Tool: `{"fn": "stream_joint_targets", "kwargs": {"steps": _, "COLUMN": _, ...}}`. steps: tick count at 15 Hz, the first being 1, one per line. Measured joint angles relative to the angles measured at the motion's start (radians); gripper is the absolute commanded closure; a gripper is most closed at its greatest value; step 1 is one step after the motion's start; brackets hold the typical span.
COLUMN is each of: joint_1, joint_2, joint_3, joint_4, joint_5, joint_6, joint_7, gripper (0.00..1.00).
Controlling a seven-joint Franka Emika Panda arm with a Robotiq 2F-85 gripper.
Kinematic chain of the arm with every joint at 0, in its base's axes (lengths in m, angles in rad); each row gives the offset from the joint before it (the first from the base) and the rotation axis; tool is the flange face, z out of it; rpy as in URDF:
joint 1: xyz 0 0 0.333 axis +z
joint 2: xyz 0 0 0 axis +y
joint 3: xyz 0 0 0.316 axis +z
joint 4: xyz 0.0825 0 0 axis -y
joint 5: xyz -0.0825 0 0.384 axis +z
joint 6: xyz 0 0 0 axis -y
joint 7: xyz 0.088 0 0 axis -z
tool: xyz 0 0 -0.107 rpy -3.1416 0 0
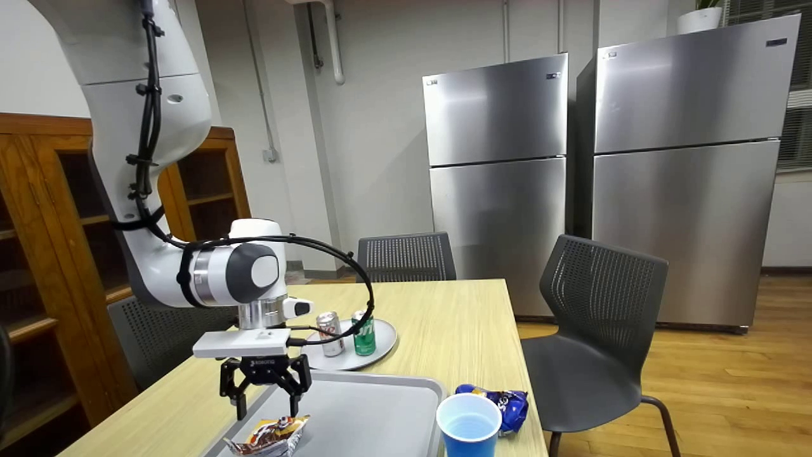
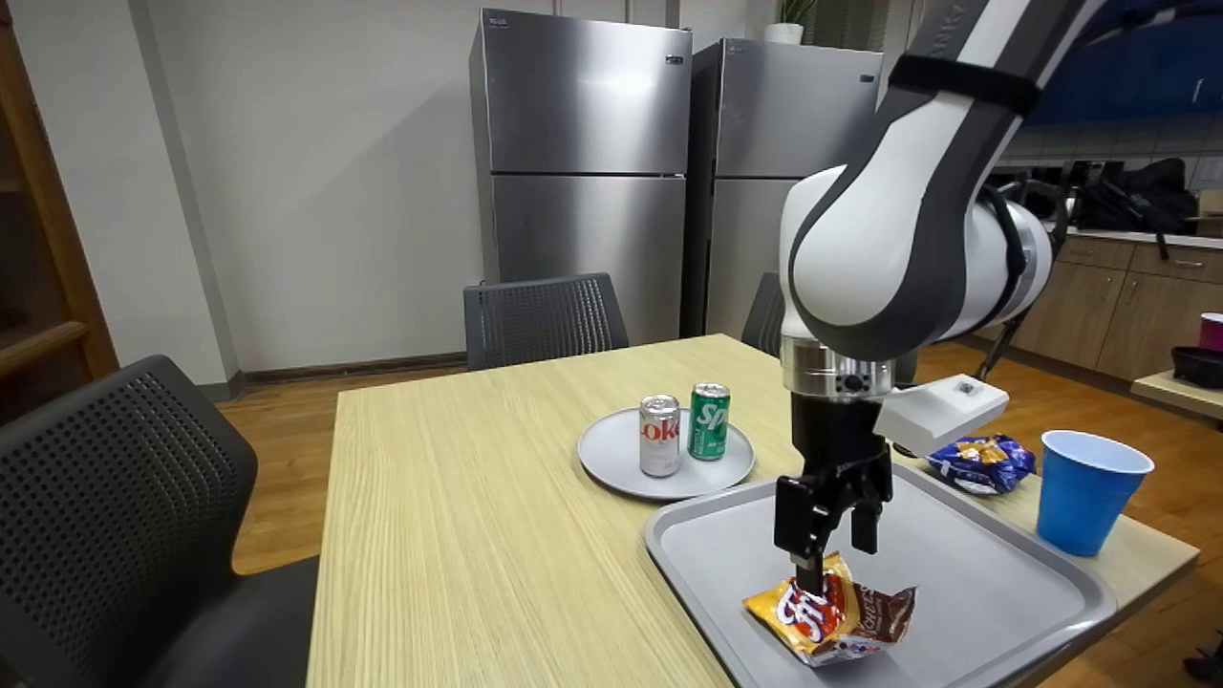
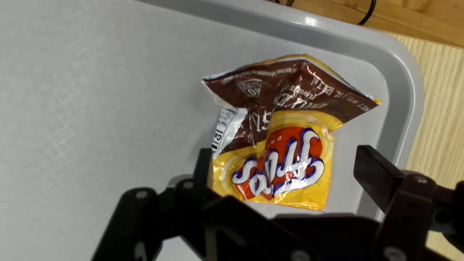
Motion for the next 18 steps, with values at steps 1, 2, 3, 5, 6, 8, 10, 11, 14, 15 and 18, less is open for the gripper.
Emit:
{"fn": "stream_joint_targets", "kwargs": {"steps": 1, "joint_1": 0.0, "joint_2": 0.004, "joint_3": 0.0, "joint_4": -0.001, "joint_5": 0.0, "joint_6": 0.0, "joint_7": 0.0, "gripper": 0.0}}
{"fn": "stream_joint_targets", "kwargs": {"steps": 2, "joint_1": 0.0, "joint_2": 0.009, "joint_3": 0.0, "joint_4": -0.001, "joint_5": 0.0, "joint_6": 0.0, "joint_7": 0.0, "gripper": 0.0}}
{"fn": "stream_joint_targets", "kwargs": {"steps": 3, "joint_1": 0.0, "joint_2": 0.012, "joint_3": 0.0, "joint_4": -0.001, "joint_5": 0.0, "joint_6": 0.0, "joint_7": 0.0, "gripper": 0.0}}
{"fn": "stream_joint_targets", "kwargs": {"steps": 5, "joint_1": 0.0, "joint_2": 0.018, "joint_3": 0.0, "joint_4": -0.001, "joint_5": 0.0, "joint_6": 0.0, "joint_7": 0.0, "gripper": 0.0}}
{"fn": "stream_joint_targets", "kwargs": {"steps": 6, "joint_1": 0.0, "joint_2": 0.021, "joint_3": 0.0, "joint_4": -0.001, "joint_5": 0.0, "joint_6": 0.0, "joint_7": 0.0, "gripper": 0.25}}
{"fn": "stream_joint_targets", "kwargs": {"steps": 8, "joint_1": 0.0, "joint_2": 0.024, "joint_3": 0.0, "joint_4": -0.001, "joint_5": 0.0, "joint_6": 0.0, "joint_7": 0.0, "gripper": 0.32}}
{"fn": "stream_joint_targets", "kwargs": {"steps": 10, "joint_1": 0.0, "joint_2": 0.025, "joint_3": 0.0, "joint_4": -0.001, "joint_5": 0.0, "joint_6": 0.0, "joint_7": 0.0, "gripper": 0.49}}
{"fn": "stream_joint_targets", "kwargs": {"steps": 11, "joint_1": 0.0, "joint_2": 0.026, "joint_3": 0.0, "joint_4": -0.001, "joint_5": 0.0, "joint_6": 0.0, "joint_7": 0.0, "gripper": 0.58}}
{"fn": "stream_joint_targets", "kwargs": {"steps": 14, "joint_1": 0.0, "joint_2": 0.026, "joint_3": 0.0, "joint_4": -0.001, "joint_5": 0.0, "joint_6": 0.0, "joint_7": 0.0, "gripper": 0.8}}
{"fn": "stream_joint_targets", "kwargs": {"steps": 15, "joint_1": 0.0, "joint_2": 0.026, "joint_3": 0.0, "joint_4": -0.001, "joint_5": 0.0, "joint_6": 0.001, "joint_7": 0.0, "gripper": 0.88}}
{"fn": "stream_joint_targets", "kwargs": {"steps": 18, "joint_1": 0.0, "joint_2": 0.026, "joint_3": 0.0, "joint_4": -0.001, "joint_5": 0.0, "joint_6": 0.001, "joint_7": 0.0, "gripper": 1.0}}
